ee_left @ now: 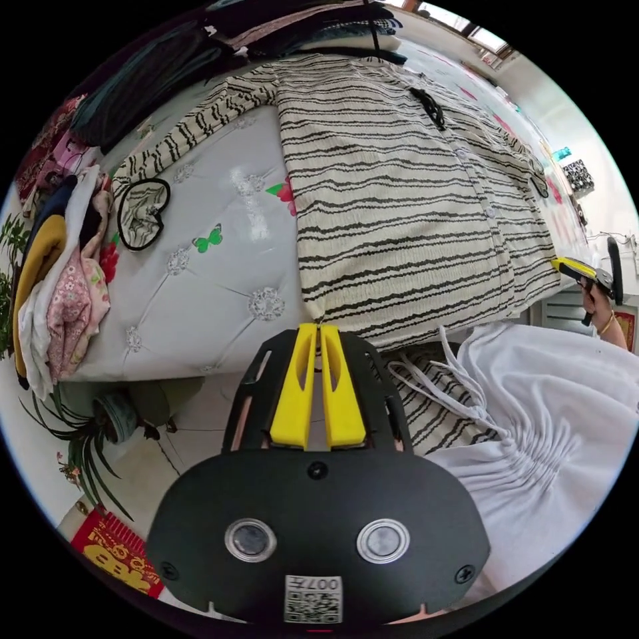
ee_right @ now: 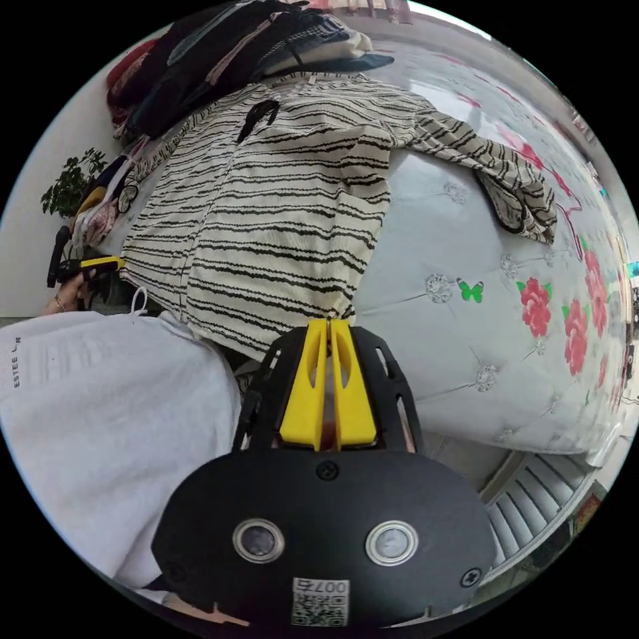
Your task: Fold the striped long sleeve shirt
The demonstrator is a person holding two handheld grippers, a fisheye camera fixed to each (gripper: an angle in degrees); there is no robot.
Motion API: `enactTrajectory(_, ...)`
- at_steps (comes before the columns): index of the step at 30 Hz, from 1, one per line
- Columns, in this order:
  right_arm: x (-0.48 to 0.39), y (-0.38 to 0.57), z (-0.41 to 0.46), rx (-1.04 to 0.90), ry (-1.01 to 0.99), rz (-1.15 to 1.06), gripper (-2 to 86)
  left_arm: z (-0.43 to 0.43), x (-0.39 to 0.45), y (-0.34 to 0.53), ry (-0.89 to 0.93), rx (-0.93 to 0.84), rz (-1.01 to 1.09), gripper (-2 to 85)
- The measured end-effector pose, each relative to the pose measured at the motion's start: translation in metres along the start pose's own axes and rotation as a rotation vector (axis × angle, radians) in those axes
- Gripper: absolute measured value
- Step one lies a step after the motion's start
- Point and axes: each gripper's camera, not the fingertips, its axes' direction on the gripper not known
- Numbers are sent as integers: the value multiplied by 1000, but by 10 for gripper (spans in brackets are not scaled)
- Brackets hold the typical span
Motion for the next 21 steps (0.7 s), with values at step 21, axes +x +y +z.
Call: enactTrajectory(21,88,38,-39,317,85,425,26,-41,-85,40,174,165,-361,-9)
